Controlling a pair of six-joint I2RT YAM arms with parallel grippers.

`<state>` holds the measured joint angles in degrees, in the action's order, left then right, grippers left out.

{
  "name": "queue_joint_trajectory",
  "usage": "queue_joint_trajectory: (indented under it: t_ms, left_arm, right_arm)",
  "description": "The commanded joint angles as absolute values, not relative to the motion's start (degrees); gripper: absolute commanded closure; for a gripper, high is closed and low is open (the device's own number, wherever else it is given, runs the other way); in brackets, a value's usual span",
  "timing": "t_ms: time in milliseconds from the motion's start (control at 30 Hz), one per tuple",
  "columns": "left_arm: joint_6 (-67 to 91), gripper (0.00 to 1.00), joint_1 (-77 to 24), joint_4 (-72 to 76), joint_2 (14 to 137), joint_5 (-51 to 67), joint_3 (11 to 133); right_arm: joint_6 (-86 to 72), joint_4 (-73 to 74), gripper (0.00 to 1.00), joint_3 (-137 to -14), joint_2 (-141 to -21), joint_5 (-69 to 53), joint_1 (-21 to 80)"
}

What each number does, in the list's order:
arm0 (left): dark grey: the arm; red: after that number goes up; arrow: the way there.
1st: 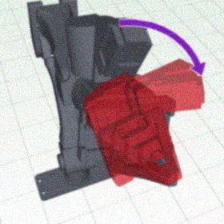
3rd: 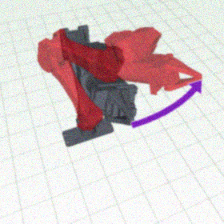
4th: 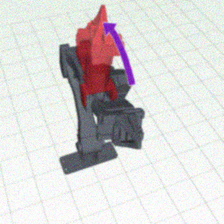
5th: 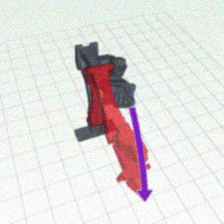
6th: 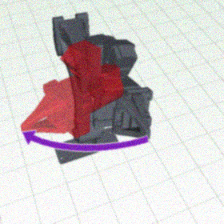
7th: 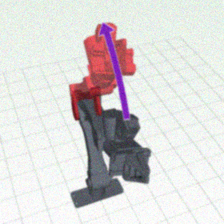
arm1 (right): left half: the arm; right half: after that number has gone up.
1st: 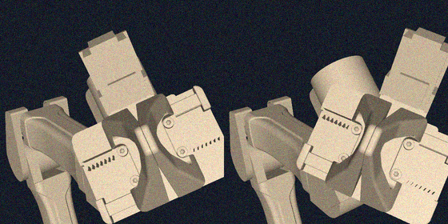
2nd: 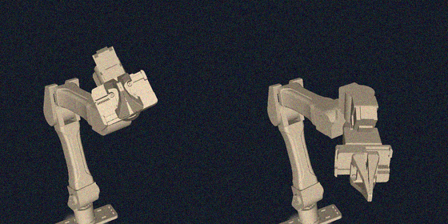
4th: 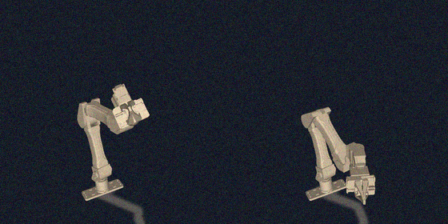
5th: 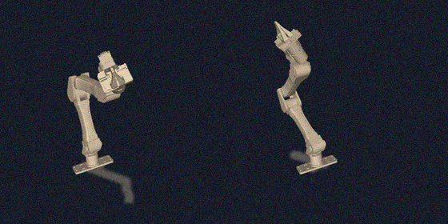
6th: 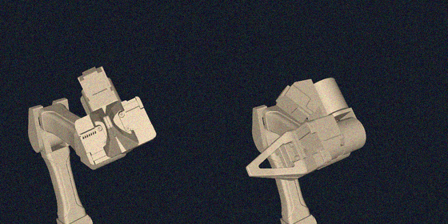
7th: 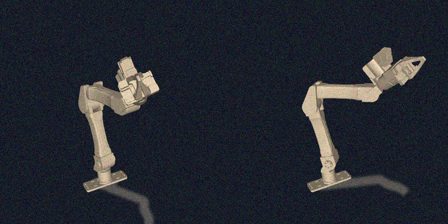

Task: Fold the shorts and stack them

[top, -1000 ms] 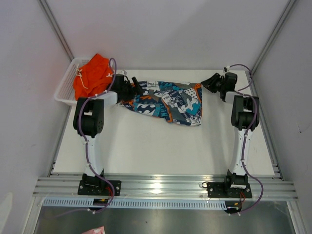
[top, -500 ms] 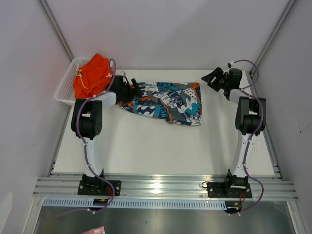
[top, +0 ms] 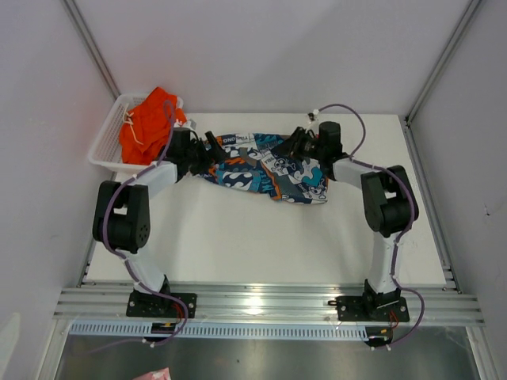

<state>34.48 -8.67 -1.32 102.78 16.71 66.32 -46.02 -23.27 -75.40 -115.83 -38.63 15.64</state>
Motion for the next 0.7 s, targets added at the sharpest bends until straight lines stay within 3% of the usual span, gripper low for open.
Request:
queue_joint_trajectory:
  t_ms: [0, 167, 367, 567, 667]
  left_arm:
    - [35.2, 0.01, -8.7, 1.4, 97.6, 16.3, 63.5]
    - [34.5, 0.01, -8.7, 0.4, 99.6, 16.3, 64.2]
    - [35.0, 0.01, -8.2, -1.1, 99.7, 13.9, 63.6]
    - [35.2, 0.01, -8.0, -2.5, 97.4, 12.4, 63.1]
    - [35.4, 0.01, -8.0, -2.6, 96.3, 11.7, 62.2]
  right_arm:
    - [-54.6, -36.5, 0.80, -75.0, -119.8, -43.9, 19.1]
    - [-63.9, -47.3, 0.83, -75.4, -125.9, -46.6, 22.4]
    - [-63.1, -44.0, 0.85, -74.2, -131.9, -46.5, 23.9]
    - [-53.1, -31.4, 0.86, -65.6, -126.0, -40.7, 25.0]
    - [-51.5, -31.9, 0.86, -59.7, -123.4, -41.2, 25.0]
